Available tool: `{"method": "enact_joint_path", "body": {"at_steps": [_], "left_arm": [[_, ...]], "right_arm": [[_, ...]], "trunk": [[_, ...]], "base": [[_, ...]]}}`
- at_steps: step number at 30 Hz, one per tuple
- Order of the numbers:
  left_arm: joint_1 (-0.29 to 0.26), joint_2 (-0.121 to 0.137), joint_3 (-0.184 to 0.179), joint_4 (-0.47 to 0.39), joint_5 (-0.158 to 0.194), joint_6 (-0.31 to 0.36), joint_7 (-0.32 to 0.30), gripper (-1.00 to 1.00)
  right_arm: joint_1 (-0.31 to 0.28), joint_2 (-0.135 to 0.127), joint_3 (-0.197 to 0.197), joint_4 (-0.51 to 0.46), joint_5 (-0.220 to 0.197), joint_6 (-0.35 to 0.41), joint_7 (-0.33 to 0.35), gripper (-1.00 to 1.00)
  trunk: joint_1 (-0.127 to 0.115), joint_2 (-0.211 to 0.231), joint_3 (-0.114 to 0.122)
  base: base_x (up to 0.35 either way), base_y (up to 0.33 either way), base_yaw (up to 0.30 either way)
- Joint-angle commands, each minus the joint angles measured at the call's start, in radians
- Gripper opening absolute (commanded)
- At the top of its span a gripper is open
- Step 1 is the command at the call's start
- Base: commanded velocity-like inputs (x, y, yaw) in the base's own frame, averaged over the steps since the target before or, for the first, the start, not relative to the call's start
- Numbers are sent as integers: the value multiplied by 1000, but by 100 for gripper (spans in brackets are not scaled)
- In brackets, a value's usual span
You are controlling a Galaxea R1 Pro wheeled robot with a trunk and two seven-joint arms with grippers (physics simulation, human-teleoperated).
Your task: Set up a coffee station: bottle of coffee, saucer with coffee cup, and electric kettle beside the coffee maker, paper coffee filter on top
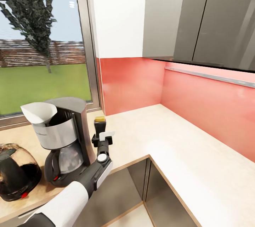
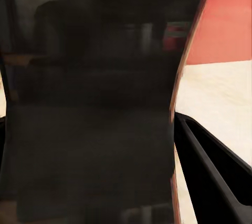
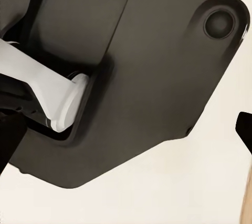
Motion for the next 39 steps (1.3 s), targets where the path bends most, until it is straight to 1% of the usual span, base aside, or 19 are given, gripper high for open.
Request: {"method": "enact_joint_path", "body": {"at_steps": [1,8,12,19,20,39], "left_arm": [[-2,1,-7,1,9,-5,8,-100],[0,1,-9,1,9,-6,12,-100],[29,0,-9,0,11,-10,11,-100],[40,0,-11,-1,11,-11,10,-100],[40,0,-11,0,11,-11,10,100],[41,0,-11,-1,12,-13,10,100]], "right_arm": [[1,0,-9,-3,6,0,5,100],[1,0,-9,-3,7,2,8,100],[1,0,-9,-3,7,2,8,100],[1,0,-9,-3,7,2,8,100],[1,0,-9,-3,7,2,8,100],[1,0,-9,-3,7,2,8,100]], "trunk": [[1,-2,-2],[1,-2,-2],[1,-2,-2],[1,-2,-2],[1,-2,-2],[1,-2,-2]], "base": [[20,8,0],[3,1,0],[0,0,0],[0,0,0],[0,0,0],[0,0,0]]}}
